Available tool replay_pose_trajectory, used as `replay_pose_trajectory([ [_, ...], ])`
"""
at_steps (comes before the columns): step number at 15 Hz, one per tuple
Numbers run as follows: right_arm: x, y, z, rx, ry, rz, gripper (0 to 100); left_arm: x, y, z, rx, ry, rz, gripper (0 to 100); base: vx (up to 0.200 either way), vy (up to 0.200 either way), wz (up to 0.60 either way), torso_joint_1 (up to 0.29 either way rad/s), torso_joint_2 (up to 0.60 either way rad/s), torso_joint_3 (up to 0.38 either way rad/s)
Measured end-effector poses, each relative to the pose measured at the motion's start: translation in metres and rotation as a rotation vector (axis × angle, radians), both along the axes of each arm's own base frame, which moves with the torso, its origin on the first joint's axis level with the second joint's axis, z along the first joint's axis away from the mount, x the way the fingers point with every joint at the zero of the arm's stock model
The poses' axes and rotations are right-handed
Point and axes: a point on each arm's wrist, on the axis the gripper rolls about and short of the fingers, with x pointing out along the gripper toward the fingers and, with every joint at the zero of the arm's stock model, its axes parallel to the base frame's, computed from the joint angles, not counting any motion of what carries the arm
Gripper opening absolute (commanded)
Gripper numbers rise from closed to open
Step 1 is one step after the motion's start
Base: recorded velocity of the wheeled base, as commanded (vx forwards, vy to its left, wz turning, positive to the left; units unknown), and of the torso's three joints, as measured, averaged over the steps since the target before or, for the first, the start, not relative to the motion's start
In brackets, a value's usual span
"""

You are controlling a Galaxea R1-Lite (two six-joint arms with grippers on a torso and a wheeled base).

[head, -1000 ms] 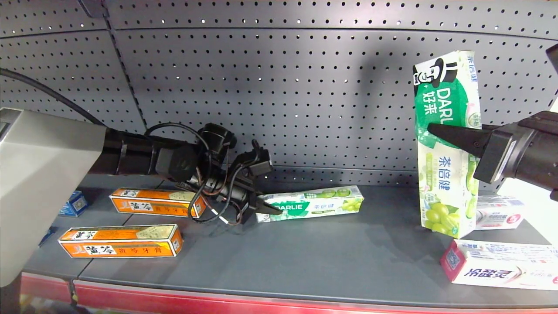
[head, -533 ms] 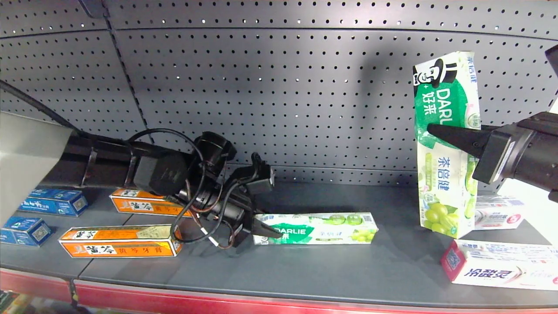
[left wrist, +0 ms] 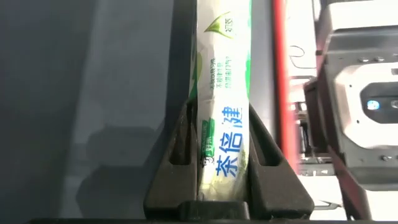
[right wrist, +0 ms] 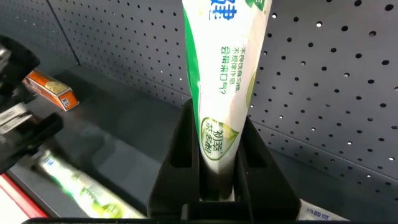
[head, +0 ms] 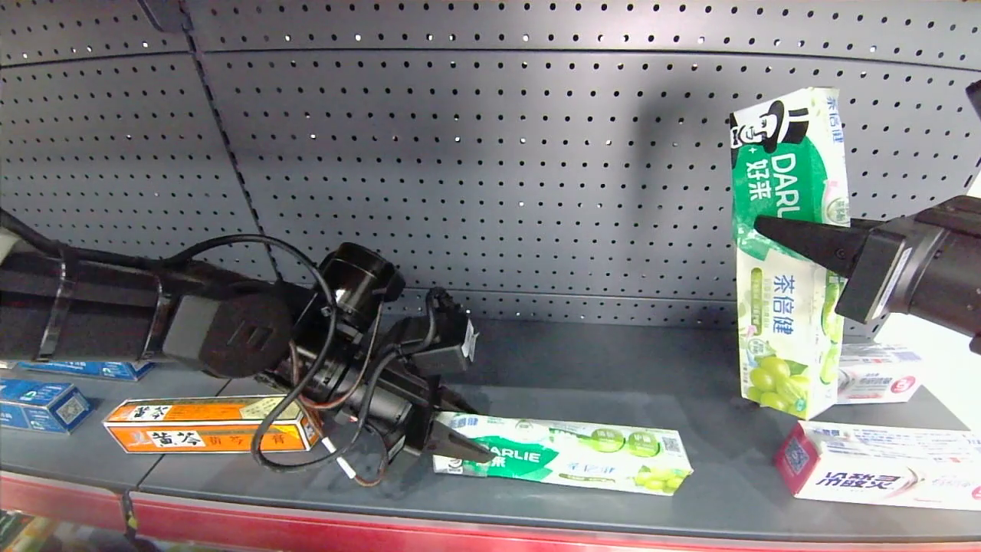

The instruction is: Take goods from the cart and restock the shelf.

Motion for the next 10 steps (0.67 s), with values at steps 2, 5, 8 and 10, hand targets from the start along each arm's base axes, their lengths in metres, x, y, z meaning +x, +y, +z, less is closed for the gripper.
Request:
replay_pose_trajectory([
  [2, 0.000, 0.000, 0.000, 0.000, -0.001, 0.000, 0, -0.009, 0.002, -0.001, 0.000, 0.008, -0.017, 0, 0.000, 0.000, 0.00, 0.000, 0.00, 0.000],
  [5, -0.001, -0.001, -0.001, -0.002, 0.002, 0.000, 0, -0.021, 0.006, -0.004, 0.011, 0.027, -0.024, 100, 0.000, 0.000, 0.00, 0.000, 0.00, 0.000],
  [8, -0.001, -0.001, -0.002, -0.002, 0.003, 0.000, 0, -0.023, 0.006, -0.002, 0.010, 0.019, -0.022, 100, 0.000, 0.000, 0.00, 0.000, 0.00, 0.000],
  [10, -0.001, -0.001, -0.002, -0.004, 0.005, 0.000, 0, -0.022, 0.007, 0.000, 0.007, 0.012, -0.020, 100, 0.000, 0.000, 0.00, 0.000, 0.00, 0.000],
])
